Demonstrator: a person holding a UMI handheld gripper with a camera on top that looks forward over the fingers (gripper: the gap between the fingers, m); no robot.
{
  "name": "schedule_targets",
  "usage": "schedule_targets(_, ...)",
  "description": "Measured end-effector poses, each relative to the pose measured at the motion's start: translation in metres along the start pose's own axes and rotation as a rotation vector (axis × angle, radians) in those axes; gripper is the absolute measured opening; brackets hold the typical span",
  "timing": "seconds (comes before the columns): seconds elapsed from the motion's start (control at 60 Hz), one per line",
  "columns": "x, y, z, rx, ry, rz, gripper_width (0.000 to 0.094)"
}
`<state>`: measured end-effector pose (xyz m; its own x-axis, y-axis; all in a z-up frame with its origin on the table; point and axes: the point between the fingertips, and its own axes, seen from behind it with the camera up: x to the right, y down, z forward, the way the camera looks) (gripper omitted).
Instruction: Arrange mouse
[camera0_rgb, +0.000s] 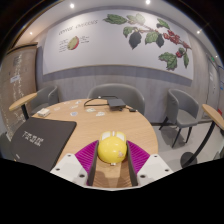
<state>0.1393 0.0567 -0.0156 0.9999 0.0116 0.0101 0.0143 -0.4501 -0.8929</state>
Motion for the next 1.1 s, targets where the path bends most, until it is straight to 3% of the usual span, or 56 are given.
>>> schedule_targets(0.183, 0.005, -0.002, -0.003, 0.013, 0.028, 0.034, 0.0325)
schedule_targets(0.233, 0.01, -0.005, -0.011, 0.003, 0.039, 0.055, 0.0323)
schedule_targets(0.333, 0.003, -0.061, -0.052, 0.111, 0.092, 0.056, 0.0325)
schedule_targets(0.417, -0.053, -0.118, -0.084, 0.218, 0.041, 0.06, 0.0324)
schedule_targets(0.517, -0.148, -0.133, -0.092, 0.251, -0.046, 0.051, 0.0347)
schedule_targets(0.583, -0.199, -0.12, -0.076, 0.215, -0.093, 0.03, 0.0351)
schedule_targets(0.683, -0.251, -0.054, -0.04, 0.09, -0.106, 0.001, 0.035)
schedule_targets(0.833, -0.262, -0.001, -0.016, -0.074, -0.06, 0.0, 0.0355)
schedule_targets(0.883, -0.262, 0.0, -0.015, -0.055, -0.052, -0.008, 0.0373)
schedule_targets(1.033, -0.266, 0.006, -0.02, -0.134, -0.116, -0.059, 0.0539)
schedule_targets(1.1, -0.268, 0.005, -0.034, -0.166, -0.185, -0.079, 0.0757)
